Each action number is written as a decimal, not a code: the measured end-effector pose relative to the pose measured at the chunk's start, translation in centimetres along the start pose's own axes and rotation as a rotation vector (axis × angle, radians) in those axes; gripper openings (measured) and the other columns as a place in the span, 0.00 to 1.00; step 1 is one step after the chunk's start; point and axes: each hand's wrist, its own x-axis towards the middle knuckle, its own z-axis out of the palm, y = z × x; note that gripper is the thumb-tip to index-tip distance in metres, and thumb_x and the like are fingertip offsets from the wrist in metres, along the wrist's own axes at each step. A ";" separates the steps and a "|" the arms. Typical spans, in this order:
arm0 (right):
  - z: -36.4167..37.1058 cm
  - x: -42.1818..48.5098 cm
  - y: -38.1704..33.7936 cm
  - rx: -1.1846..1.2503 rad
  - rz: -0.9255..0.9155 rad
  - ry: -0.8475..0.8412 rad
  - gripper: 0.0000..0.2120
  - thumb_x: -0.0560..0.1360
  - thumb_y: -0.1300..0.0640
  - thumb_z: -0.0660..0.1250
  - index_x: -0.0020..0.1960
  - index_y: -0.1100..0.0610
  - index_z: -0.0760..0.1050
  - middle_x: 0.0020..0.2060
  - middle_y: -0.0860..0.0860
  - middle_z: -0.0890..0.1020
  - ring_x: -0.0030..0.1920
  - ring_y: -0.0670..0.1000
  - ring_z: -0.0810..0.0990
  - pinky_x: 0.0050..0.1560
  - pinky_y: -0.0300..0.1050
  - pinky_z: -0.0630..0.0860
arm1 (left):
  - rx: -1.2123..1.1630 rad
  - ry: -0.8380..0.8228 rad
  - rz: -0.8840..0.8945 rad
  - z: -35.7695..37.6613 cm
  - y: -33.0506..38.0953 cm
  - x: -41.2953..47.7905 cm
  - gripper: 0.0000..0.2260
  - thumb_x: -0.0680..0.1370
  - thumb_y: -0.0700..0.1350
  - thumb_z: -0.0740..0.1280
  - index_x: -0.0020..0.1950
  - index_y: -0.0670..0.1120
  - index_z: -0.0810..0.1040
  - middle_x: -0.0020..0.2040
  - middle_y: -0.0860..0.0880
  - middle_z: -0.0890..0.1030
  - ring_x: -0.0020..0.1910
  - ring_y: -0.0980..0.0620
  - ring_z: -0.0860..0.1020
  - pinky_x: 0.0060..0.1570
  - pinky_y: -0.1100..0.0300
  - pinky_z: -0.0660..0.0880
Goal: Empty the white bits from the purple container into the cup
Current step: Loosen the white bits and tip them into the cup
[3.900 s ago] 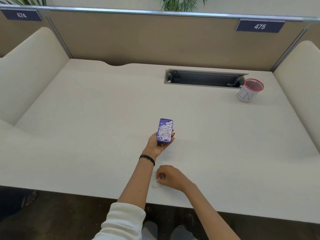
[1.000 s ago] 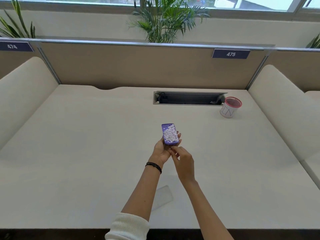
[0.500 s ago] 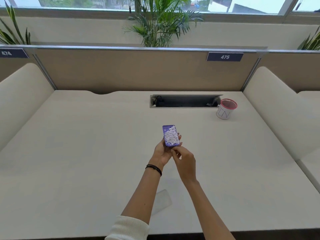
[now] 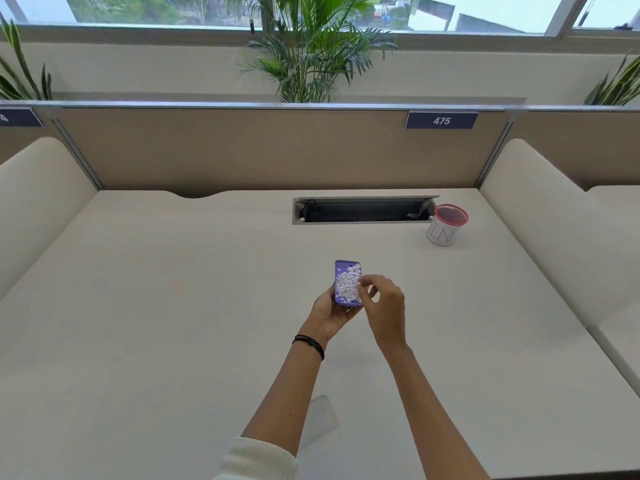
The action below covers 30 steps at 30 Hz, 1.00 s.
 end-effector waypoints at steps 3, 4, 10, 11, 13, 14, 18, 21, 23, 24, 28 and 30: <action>-0.2 0.8 0.5 -0.005 -0.009 0.014 0.06 0.72 0.64 0.69 0.49 0.61 0.81 0.41 0.55 0.85 0.34 0.52 0.77 0.44 0.52 0.79 | 0.025 -0.021 -0.013 0.2 0.0 0.5 0.17 0.83 0.45 0.52 0.68 0.39 0.70 0.56 0.41 0.79 0.53 0.44 0.78 0.48 0.53 0.80; -0.2 1.1 0.8 -0.002 -0.016 0.022 0.06 0.72 0.65 0.69 0.48 0.60 0.81 0.40 0.55 0.85 0.34 0.52 0.78 0.44 0.52 0.78 | 0.033 -0.033 -0.020 0.3 0.0 0.7 0.17 0.83 0.45 0.52 0.66 0.40 0.72 0.55 0.41 0.80 0.53 0.44 0.79 0.49 0.53 0.79; -0.5 3.3 2.4 0.086 0.014 0.071 0.11 0.77 0.64 0.63 0.59 0.60 0.75 0.50 0.59 0.79 0.46 0.52 0.78 0.42 0.35 0.74 | 0.140 -0.043 -0.090 0.7 0.3 1.2 0.14 0.82 0.42 0.53 0.50 0.42 0.78 0.38 0.44 0.86 0.34 0.48 0.84 0.34 0.60 0.81; -0.6 3.8 2.7 0.107 0.055 0.047 0.14 0.78 0.62 0.60 0.63 0.59 0.71 0.53 0.59 0.77 0.49 0.52 0.76 0.45 0.38 0.75 | 0.180 -0.045 -0.104 0.9 0.4 1.3 0.14 0.82 0.42 0.53 0.49 0.42 0.78 0.37 0.44 0.86 0.33 0.48 0.84 0.32 0.61 0.80; -1.0 4.8 3.3 0.164 0.202 -0.078 0.17 0.81 0.57 0.54 0.68 0.57 0.65 0.60 0.59 0.74 0.55 0.50 0.73 0.46 0.36 0.75 | 0.259 -0.063 -0.131 1.2 0.6 1.4 0.14 0.82 0.42 0.53 0.48 0.42 0.78 0.35 0.45 0.85 0.32 0.49 0.84 0.30 0.62 0.80; -1.1 5.2 3.6 0.210 0.285 -0.168 0.17 0.81 0.55 0.51 0.69 0.57 0.64 0.62 0.59 0.73 0.56 0.49 0.73 0.42 0.32 0.74 | 0.291 -0.074 -0.148 1.3 0.6 1.4 0.14 0.82 0.42 0.53 0.48 0.42 0.78 0.34 0.45 0.85 0.31 0.50 0.84 0.29 0.63 0.79; -1.5 6.1 4.8 0.251 0.409 -0.349 0.18 0.82 0.53 0.47 0.63 0.59 0.69 0.54 0.61 0.79 0.47 0.52 0.77 0.34 0.37 0.74 | 0.412 -0.112 -0.199 2.2 0.8 1.8 0.15 0.82 0.43 0.52 0.48 0.43 0.78 0.35 0.48 0.86 0.31 0.54 0.83 0.29 0.67 0.77; -1.5 6.3 5.2 0.262 0.449 -0.400 0.17 0.82 0.54 0.48 0.54 0.59 0.74 0.47 0.59 0.79 0.44 0.53 0.77 0.33 0.40 0.72 | 0.485 -0.137 -0.222 2.7 0.8 1.9 0.16 0.82 0.43 0.52 0.47 0.44 0.79 0.35 0.49 0.86 0.31 0.54 0.84 0.27 0.68 0.76; -1.6 6.4 5.4 0.280 0.493 -0.456 0.17 0.82 0.52 0.48 0.49 0.58 0.73 0.42 0.57 0.77 0.41 0.53 0.77 0.32 0.41 0.71 | 0.538 -0.131 -0.228 3.2 0.9 2.0 0.15 0.82 0.43 0.53 0.46 0.44 0.79 0.34 0.49 0.86 0.31 0.54 0.84 0.27 0.69 0.77; -1.8 6.4 5.6 0.285 0.511 -0.481 0.17 0.82 0.51 0.48 0.49 0.58 0.72 0.41 0.56 0.77 0.40 0.52 0.77 0.31 0.41 0.72 | 0.568 -0.117 -0.225 3.4 0.9 2.2 0.15 0.82 0.44 0.53 0.46 0.44 0.79 0.33 0.50 0.86 0.31 0.54 0.84 0.27 0.69 0.76; -2.5 6.4 6.4 0.315 0.567 -0.538 0.15 0.81 0.51 0.48 0.47 0.56 0.71 0.40 0.53 0.77 0.37 0.48 0.76 0.27 0.38 0.73 | 0.629 -0.039 -0.216 3.6 0.7 3.2 0.16 0.81 0.47 0.52 0.45 0.45 0.78 0.34 0.49 0.85 0.30 0.52 0.84 0.26 0.69 0.73; -2.9 6.1 7.0 0.391 0.626 -0.551 0.14 0.81 0.51 0.49 0.47 0.55 0.71 0.40 0.53 0.78 0.35 0.48 0.76 0.27 0.38 0.73 | 0.643 -0.011 -0.225 3.6 0.5 3.8 0.20 0.83 0.50 0.48 0.45 0.45 0.77 0.39 0.47 0.85 0.29 0.51 0.83 0.28 0.68 0.74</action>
